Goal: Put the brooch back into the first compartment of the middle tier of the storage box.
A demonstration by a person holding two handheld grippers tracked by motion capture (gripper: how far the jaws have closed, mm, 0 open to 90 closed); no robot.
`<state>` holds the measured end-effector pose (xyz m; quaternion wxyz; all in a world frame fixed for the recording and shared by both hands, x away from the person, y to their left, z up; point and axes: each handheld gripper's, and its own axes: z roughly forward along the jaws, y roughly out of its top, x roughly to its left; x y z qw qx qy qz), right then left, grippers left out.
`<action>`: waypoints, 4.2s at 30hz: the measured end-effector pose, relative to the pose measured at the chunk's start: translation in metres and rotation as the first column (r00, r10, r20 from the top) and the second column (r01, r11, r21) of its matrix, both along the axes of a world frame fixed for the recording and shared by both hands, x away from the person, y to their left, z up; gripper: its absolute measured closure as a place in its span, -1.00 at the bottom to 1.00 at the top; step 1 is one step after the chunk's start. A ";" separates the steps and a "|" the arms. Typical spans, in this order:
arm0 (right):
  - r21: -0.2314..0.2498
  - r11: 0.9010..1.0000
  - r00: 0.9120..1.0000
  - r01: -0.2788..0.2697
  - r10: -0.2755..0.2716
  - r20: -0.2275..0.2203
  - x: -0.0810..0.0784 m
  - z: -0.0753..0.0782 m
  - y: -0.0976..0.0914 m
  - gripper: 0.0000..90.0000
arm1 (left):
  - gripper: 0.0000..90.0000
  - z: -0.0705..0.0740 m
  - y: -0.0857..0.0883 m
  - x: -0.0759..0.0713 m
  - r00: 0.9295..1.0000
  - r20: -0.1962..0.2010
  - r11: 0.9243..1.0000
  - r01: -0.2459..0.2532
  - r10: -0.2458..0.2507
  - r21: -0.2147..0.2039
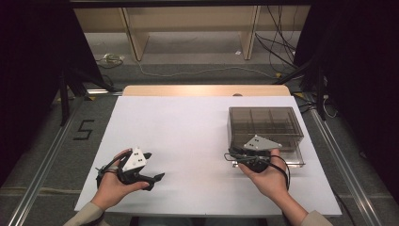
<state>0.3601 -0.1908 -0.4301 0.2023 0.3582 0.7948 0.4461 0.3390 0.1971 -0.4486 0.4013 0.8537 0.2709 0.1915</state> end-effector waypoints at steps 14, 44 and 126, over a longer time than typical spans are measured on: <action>0.000 1.000 1.000 0.011 -0.011 0.004 -0.001 0.001 -0.006 0.76 | -0.62 0.000 0.000 0.000 1.000 0.000 1.000 0.000 0.000 0.001; 0.004 1.000 1.000 0.031 -0.031 0.003 -0.002 0.001 -0.017 0.76 | -0.62 0.000 0.000 0.000 1.000 -0.001 1.000 -0.001 0.001 0.001; -0.019 0.998 0.997 0.062 -0.062 -0.038 0.003 -0.004 -0.033 0.76 | -0.62 0.000 0.000 0.000 1.000 -0.002 1.000 -0.001 0.001 0.003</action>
